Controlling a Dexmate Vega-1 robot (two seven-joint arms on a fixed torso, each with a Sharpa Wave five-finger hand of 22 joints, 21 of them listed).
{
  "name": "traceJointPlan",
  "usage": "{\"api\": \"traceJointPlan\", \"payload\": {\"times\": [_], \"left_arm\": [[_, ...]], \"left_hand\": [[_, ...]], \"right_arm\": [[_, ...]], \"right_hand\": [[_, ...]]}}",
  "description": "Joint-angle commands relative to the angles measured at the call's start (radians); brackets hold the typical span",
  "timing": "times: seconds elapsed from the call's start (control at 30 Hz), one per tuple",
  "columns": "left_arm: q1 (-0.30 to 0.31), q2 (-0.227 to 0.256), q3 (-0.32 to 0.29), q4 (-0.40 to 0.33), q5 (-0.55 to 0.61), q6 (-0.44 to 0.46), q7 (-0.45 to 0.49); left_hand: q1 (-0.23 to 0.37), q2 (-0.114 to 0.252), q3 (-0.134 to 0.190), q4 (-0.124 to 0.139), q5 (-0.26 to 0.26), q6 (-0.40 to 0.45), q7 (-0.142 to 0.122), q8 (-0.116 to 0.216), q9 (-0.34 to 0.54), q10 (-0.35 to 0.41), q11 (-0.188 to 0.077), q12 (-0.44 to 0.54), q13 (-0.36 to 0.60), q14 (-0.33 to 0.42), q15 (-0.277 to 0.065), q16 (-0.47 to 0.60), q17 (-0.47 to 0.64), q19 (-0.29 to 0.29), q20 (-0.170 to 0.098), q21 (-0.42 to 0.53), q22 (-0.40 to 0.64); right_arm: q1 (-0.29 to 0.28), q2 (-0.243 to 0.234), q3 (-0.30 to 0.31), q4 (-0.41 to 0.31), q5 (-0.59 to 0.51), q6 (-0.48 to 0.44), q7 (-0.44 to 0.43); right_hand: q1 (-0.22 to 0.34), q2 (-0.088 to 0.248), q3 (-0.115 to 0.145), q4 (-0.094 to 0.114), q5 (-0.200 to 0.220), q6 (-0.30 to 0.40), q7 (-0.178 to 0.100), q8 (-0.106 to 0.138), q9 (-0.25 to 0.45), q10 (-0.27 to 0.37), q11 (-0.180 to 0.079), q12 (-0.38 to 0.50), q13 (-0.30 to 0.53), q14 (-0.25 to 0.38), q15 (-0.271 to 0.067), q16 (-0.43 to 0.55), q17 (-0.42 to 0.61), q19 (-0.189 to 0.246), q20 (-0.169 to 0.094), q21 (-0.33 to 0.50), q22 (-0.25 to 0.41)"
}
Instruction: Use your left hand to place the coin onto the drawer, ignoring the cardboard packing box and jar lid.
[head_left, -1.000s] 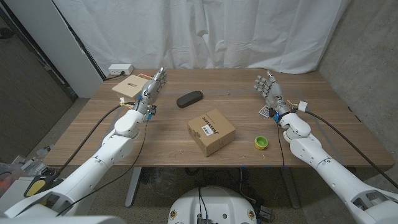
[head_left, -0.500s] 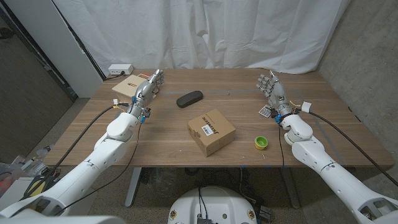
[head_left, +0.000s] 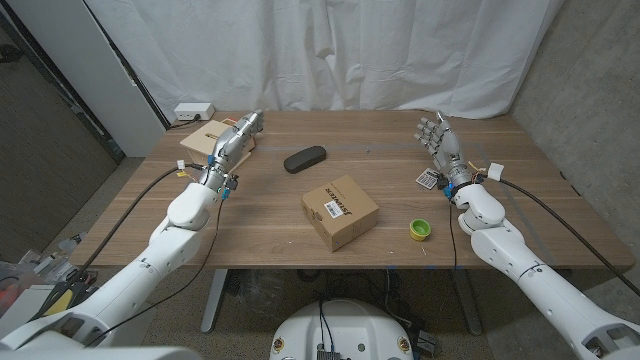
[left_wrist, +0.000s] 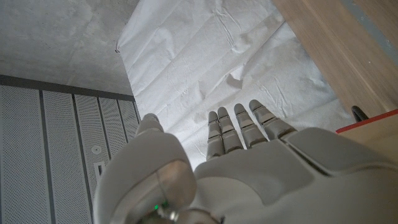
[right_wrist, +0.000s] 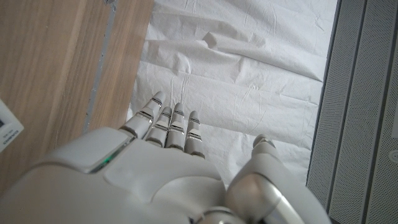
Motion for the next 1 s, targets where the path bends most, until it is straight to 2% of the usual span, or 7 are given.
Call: {"api": "traceJointPlan", "payload": {"times": [0.03, 0.13, 0.3, 0.5, 0.63, 0.83, 1.0], "left_arm": [[0.024, -0.006, -0.026, 0.019, 0.083, -0.129, 0.059], [0.037, 0.0, -0.032, 0.005, 0.073, -0.131, 0.056], [0.06, 0.006, -0.05, -0.006, 0.129, -0.159, 0.096], [0.076, 0.007, -0.063, -0.004, 0.152, -0.202, 0.104], [0.086, 0.009, -0.071, -0.013, 0.171, -0.217, 0.113], [0.087, 0.014, -0.076, -0.022, 0.204, -0.23, 0.115], [0.102, 0.028, -0.094, -0.063, 0.289, -0.231, 0.146]], "left_hand": [[0.031, -0.002, 0.004, -0.019, 0.014, 0.05, -0.004, 0.01, 0.002, 0.037, -0.017, 0.006, 0.003, 0.038, -0.062, 0.004, 0.002, 0.021, -0.049, 0.003, 0.001], [0.042, -0.003, 0.006, -0.025, 0.017, 0.065, -0.008, 0.013, 0.002, 0.044, -0.017, 0.004, 0.003, 0.04, -0.064, 0.001, 0.001, 0.024, -0.045, 0.003, 0.001], [0.093, -0.013, 0.014, -0.058, 0.027, 0.135, -0.05, 0.027, 0.001, 0.067, -0.028, -0.004, 0.003, 0.058, -0.077, -0.007, 0.0, 0.03, -0.037, -0.005, 0.001], [0.133, -0.028, 0.018, -0.084, 0.031, 0.178, -0.062, 0.034, 0.0, 0.086, -0.037, -0.009, 0.003, 0.072, -0.086, -0.011, 0.0, 0.037, -0.037, -0.008, 0.001], [0.182, -0.04, 0.025, -0.113, 0.036, 0.233, -0.082, 0.044, -0.001, 0.097, -0.041, -0.017, 0.004, 0.08, -0.093, -0.016, -0.001, 0.04, -0.037, -0.013, 0.002], [0.235, -0.055, 0.032, -0.14, 0.042, 0.279, -0.092, 0.05, -0.002, 0.118, -0.052, -0.02, 0.004, 0.091, -0.1, -0.019, -0.001, 0.046, -0.042, -0.016, 0.002], [0.277, -0.061, 0.04, -0.155, 0.045, 0.301, -0.098, 0.051, -0.002, 0.116, -0.05, -0.027, 0.004, 0.087, -0.102, -0.024, -0.001, 0.044, -0.044, -0.019, 0.002]], "right_arm": [[-0.023, 0.005, 0.0, -0.037, -0.018, 0.005, -0.034], [-0.03, 0.003, -0.003, -0.054, -0.03, -0.002, -0.049], [-0.035, 0.015, -0.008, -0.058, -0.031, 0.003, -0.056], [-0.051, 0.003, -0.009, -0.094, -0.055, -0.008, -0.08], [-0.067, -0.005, -0.002, -0.122, -0.064, -0.014, -0.099], [-0.077, -0.008, 0.003, -0.134, -0.067, -0.013, -0.105], [-0.09, -0.02, 0.009, -0.153, -0.065, -0.022, -0.106]], "right_hand": [[0.01, 0.004, 0.003, -0.004, 0.009, 0.008, -0.001, 0.005, 0.006, 0.009, 0.001, 0.007, 0.004, 0.009, 0.003, 0.005, 0.003, 0.01, 0.0, -0.001, 0.005], [0.01, 0.004, 0.003, -0.004, 0.009, 0.008, -0.001, 0.005, 0.006, 0.01, 0.001, 0.007, 0.004, 0.009, 0.002, 0.005, 0.003, 0.01, 0.0, -0.001, 0.005], [0.01, 0.004, 0.003, -0.004, 0.009, 0.009, 0.0, 0.005, 0.006, 0.01, 0.002, 0.007, 0.004, 0.008, 0.003, 0.004, 0.003, 0.01, 0.0, -0.002, 0.005], [0.01, 0.004, 0.002, -0.004, 0.009, 0.01, -0.001, 0.005, 0.006, 0.01, 0.001, 0.007, 0.004, 0.009, 0.004, 0.005, 0.003, 0.011, 0.0, -0.003, 0.005], [0.01, 0.005, 0.002, -0.004, 0.009, 0.01, 0.0, 0.005, 0.006, 0.01, -0.001, 0.007, 0.004, 0.008, 0.004, 0.004, 0.003, 0.011, 0.0, -0.004, 0.005], [0.01, 0.005, 0.002, -0.005, 0.009, 0.011, 0.0, 0.005, 0.006, 0.011, 0.001, 0.007, 0.004, 0.008, 0.004, 0.004, 0.003, 0.011, 0.001, -0.005, 0.005], [0.009, 0.006, 0.002, -0.005, 0.009, 0.011, 0.0, 0.005, 0.006, 0.011, 0.002, 0.007, 0.004, 0.009, 0.004, 0.004, 0.003, 0.011, 0.001, -0.006, 0.005]]}}
